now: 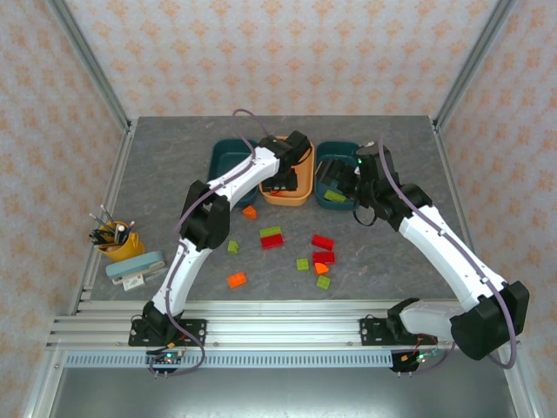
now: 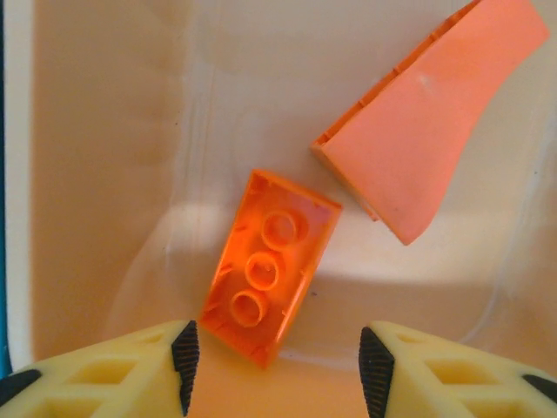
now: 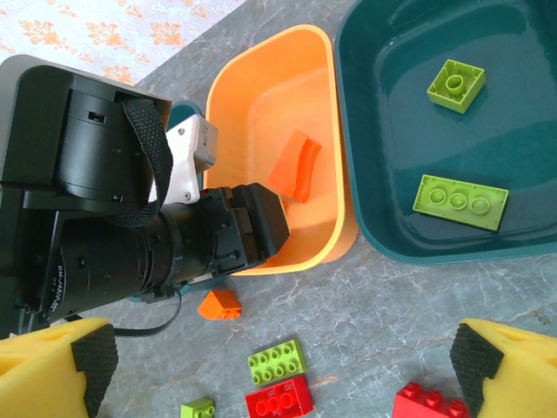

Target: Sort the legos into containers by color

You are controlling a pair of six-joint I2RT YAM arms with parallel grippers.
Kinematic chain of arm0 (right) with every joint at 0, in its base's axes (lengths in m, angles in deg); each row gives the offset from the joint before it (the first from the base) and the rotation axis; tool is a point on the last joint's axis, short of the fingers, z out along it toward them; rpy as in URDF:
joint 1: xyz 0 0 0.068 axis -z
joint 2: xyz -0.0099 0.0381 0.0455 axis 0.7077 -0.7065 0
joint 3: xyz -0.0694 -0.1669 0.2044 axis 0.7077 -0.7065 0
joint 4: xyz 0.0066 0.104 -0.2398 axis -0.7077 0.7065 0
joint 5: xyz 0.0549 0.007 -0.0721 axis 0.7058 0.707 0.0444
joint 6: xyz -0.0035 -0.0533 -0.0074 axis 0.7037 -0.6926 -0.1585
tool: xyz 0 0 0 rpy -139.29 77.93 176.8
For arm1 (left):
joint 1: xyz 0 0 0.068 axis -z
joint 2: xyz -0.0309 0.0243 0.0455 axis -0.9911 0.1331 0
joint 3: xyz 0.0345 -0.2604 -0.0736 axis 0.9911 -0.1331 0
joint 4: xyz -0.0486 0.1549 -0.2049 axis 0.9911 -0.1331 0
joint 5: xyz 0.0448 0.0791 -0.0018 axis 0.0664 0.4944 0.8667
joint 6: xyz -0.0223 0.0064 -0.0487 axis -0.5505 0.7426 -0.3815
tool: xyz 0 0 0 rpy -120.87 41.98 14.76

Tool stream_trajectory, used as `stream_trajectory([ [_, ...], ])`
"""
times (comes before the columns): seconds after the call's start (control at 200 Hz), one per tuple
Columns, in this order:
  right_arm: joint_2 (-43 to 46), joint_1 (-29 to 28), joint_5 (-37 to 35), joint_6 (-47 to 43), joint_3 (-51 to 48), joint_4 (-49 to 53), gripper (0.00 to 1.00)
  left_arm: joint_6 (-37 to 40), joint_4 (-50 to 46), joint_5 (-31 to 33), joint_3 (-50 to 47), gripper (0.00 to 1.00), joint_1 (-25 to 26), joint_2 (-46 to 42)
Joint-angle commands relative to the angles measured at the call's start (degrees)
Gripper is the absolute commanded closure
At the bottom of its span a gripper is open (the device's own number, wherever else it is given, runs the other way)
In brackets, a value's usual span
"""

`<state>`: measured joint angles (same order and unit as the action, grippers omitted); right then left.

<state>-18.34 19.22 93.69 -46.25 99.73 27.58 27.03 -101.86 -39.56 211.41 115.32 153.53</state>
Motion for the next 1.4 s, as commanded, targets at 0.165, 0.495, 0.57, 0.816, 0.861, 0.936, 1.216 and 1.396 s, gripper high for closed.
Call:
stream_trajectory([
  [0.165, 0.52, 0.15, -1.74, -2.21, 1.15, 3.84, 0.01, -1.99, -2.44, 0.97, 4.77, 0.34, -0.44, -4.33],
  [0.495, 0.72, -0.59, -4.18, -5.51, 4.52, 13.69, 0.07, -2.04, 1.26, 0.18, 3.92, 0.22, -0.27, -19.47],
  [0.57, 0.88, -1.59, -5.13, -5.48, 5.28, 15.67, 0.08, -0.57, 3.17, 1.05, -0.77, 0.18, -0.31, -25.64],
  [0.816, 0.95, -10.86, -9.44, -3.93, 5.55, 19.13, 0.12, 1.81, 8.21, 1.34, -25.53, 0.15, -0.51, -48.08],
  [0.861, 0.72, -13.00, -9.90, -3.30, 5.14, 19.64, 0.13, 1.37, 9.14, 1.12, -31.27, 0.15, -0.48, -52.54],
  [0.936, -0.16, -16.16, -10.55, -1.97, 4.35, 20.70, 0.17, 0.42, 10.39, 0.53, -41.30, 0.15, -0.45, -60.04],
  [1.216, -5.92, -27.78, -11.72, 1.95, 1.31, 21.00, 0.29, -4.16, 10.54, -2.46, -69.74, 0.17, -0.48, -83.66],
  [1.396, -6.70, -31.08, -11.48, 9.56, -4.08, 25.69, 0.27, -5.57, 8.51, -4.78, -75.58, 0.17, -0.41, -89.66],
])
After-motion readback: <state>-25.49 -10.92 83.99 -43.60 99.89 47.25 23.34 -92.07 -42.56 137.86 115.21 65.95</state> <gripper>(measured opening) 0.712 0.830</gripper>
